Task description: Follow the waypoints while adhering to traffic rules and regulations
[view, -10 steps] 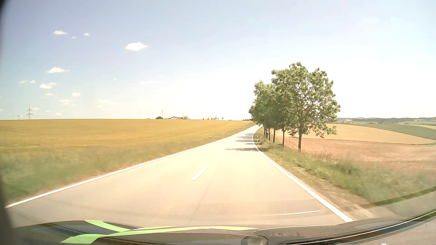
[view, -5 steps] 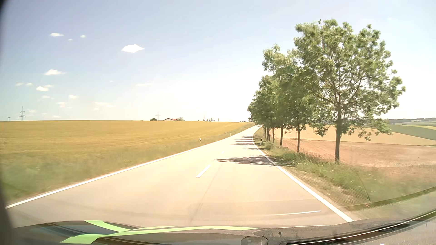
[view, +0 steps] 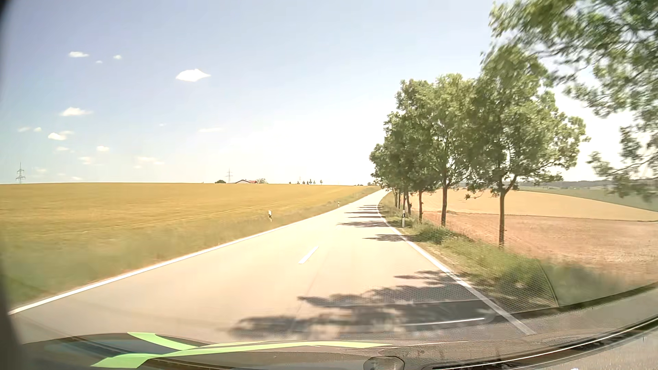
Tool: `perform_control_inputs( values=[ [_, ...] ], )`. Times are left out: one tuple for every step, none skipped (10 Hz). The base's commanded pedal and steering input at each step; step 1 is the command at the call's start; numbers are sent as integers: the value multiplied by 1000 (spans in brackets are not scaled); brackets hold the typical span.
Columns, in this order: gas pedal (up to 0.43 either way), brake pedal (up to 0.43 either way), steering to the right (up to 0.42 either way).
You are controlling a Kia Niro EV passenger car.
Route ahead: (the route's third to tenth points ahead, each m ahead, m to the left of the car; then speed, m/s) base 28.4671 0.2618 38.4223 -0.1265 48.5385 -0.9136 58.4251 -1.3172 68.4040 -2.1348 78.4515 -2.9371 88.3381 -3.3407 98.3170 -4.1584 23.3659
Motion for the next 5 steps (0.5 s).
perform_control_inputs(
  values=[
    [240, 0, 8],
    [268, 0, 8],
    [280, 0, 7],
    [280, 0, 6],
    [280, 0, 6]
  ],
)
